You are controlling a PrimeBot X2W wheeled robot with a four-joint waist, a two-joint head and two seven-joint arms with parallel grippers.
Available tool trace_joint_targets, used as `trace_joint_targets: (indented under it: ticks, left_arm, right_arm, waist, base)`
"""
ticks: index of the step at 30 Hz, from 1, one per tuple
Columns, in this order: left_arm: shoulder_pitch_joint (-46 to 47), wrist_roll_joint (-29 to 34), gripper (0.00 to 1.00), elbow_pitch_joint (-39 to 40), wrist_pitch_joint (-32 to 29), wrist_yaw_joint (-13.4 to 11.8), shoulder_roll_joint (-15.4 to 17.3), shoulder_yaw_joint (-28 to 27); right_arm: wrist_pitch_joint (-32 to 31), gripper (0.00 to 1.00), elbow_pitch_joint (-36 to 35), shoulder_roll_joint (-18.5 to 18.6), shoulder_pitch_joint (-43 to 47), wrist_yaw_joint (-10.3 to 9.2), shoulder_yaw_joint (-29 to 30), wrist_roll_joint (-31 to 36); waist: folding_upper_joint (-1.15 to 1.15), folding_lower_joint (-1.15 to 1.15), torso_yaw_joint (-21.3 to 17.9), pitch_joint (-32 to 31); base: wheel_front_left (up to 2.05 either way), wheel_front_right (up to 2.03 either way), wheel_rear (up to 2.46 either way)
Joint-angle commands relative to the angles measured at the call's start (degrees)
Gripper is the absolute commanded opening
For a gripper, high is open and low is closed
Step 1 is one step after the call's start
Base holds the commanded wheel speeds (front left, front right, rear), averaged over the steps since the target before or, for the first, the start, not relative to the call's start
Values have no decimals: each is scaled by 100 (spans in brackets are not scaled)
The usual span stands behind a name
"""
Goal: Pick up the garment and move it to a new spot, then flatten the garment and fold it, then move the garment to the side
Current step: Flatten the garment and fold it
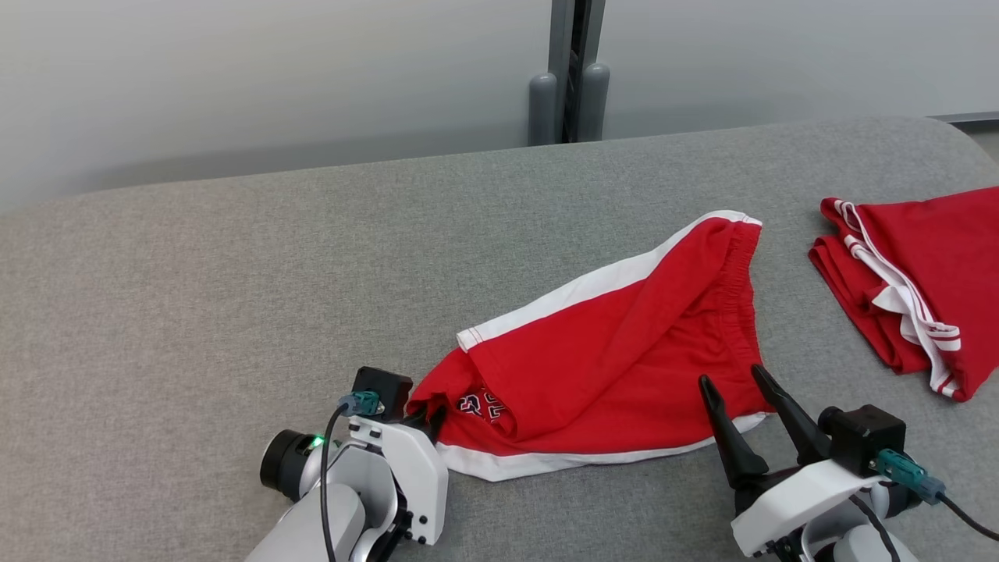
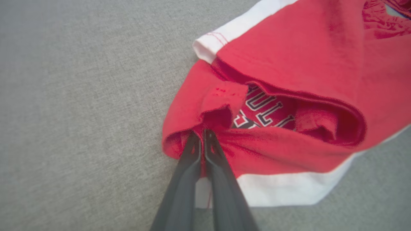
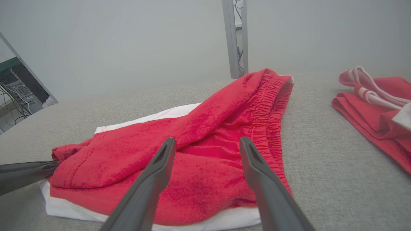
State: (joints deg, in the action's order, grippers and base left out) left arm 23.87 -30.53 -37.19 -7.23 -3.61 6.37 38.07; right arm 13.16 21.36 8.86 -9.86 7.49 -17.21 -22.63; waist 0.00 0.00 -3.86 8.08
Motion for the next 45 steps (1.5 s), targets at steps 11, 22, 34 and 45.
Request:
trace_joint_targets:
  ticks: [11,22,34,45]
  left_arm:
    - [-68,-300,100,-176,665,-26,-54,-289]
    - [-812,-715,100,798,1817,-32,151,-895]
    - [-1820,-517,100,1751,2243,-66,-122,-1806]
    - [-2490,378,100,2694,2243,208,-334,-2429]
  right_arm:
    - [112,100,-41,92,42,0,139,-49]
    - [175,100,-495,254,344,0,526,111]
    - [202,100,-649,148,676,0,701,240]
    - [210,100,-622,120,664,0,676,276]
  waist:
    - [0,0,383,-215]
    - [0,0,749,-490]
    - [0,0,881,-608]
    - [0,0,880,-633]
  base:
    - [0,0,0]
    - [0,0,0]
    - [0,0,0]
    - [0,0,0]
